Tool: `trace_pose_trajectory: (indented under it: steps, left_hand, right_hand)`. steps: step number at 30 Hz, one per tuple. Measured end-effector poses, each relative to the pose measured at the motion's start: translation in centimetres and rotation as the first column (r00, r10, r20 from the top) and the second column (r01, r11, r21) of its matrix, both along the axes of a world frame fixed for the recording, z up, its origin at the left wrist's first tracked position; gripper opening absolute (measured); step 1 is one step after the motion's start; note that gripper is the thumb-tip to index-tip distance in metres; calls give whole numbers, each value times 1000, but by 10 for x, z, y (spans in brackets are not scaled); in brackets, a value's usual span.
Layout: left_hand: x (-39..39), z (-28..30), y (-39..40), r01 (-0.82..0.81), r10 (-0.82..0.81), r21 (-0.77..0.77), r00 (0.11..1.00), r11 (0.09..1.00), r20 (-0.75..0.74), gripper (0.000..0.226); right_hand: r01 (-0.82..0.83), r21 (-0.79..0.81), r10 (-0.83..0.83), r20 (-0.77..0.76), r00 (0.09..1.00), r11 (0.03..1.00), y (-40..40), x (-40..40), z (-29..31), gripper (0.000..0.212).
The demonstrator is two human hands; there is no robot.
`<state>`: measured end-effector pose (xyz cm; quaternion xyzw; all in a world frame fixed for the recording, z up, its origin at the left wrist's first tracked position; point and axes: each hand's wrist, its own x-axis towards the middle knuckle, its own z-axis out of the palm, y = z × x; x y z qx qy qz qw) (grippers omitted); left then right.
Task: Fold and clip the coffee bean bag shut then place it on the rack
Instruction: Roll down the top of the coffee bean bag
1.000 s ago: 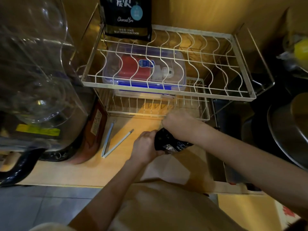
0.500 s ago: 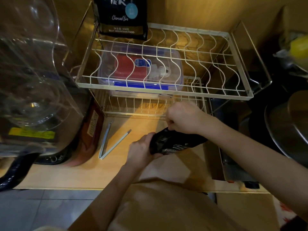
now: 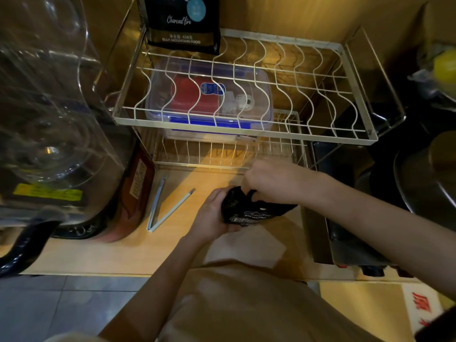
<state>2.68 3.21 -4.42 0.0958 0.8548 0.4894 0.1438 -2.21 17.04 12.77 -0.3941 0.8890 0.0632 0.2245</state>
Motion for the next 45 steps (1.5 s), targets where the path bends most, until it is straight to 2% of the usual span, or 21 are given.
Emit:
trace_pose_trajectory:
  steps: [2, 4, 7, 16, 19, 21, 23, 24, 26, 28, 30, 35, 40, 42, 45]
  left_hand:
    - [-3, 0, 2, 1, -5, 103, 999, 995, 40, 88]
    - [-2, 0, 3, -39, 29, 140, 997, 989, 71, 79]
    - [1, 1, 1, -86, 82, 113, 996, 990, 37, 65]
    - [1, -1, -2, -112, 110, 92, 994, 989, 23, 56]
    - [-2, 3, -1, -57, 54, 83, 998, 995, 44, 59]
    - [-3, 7, -2, -32, 27, 93, 998, 995, 59, 75]
    - [2, 8, -6, -66, 61, 94, 996, 993, 58, 91]
    - [8, 7, -10, -115, 114, 66, 993, 991, 22, 90]
    - [22, 5, -15, -223, 222, -2, 968, 975, -116, 70]
    - [35, 2, -15, -256, 241, -21, 933, 967, -266, 46]
    - [42, 1, -12, -257, 233, -37, 920, 966, -314, 34]
    - [40, 4, -11, -280, 267, -30, 938, 960, -220, 38]
    - [34, 4, -10, -285, 274, -34, 943, 958, -187, 18]
    - [29, 4, -12, -261, 252, -44, 955, 964, -154, 13]
    - [25, 3, -12, -191, 183, -84, 978, 978, -97, 17]
  right_hand:
    - [-4, -17, 4, 9, 1000, 1000, 0, -1, -2, 11]
    - [-11, -58, 13, 34, 999, 998, 1, -3, -3, 14]
    - [-16, -117, 27, 94, 995, 993, 3, -2, 0, 19]
    - [26, -212, 0, 119, 993, 977, 0, 1, 6, 21]
    - [99, -230, -72, 121, 990, 968, 0, 2, 2, 53]
    - [112, -234, -94, 87, 992, 966, -1, 1, -2, 61]
    - [122, -239, -107, 74, 992, 963, -1, 0, -7, 53]
    - [142, -242, -126, 80, 989, 960, -1, 0, -9, 48]
    - [203, -265, -183, 97, 978, 943, 0, 0, -11, 39]
    - [245, -299, -218, 120, 968, 922, 3, -1, -14, 29]
    - [281, -350, -236, 165, 958, 894, 4, -2, -15, 19]
    - [291, -392, -211, 235, 949, 873, -6, 5, -15, 12]
    - [238, -387, -160, 223, 962, 891, -11, 7, -15, 11]
    - [232, -390, -163, 202, 966, 891, -10, 4, -14, 12]
    - [214, -364, -154, 186, 970, 907, -10, 2, -16, 12]
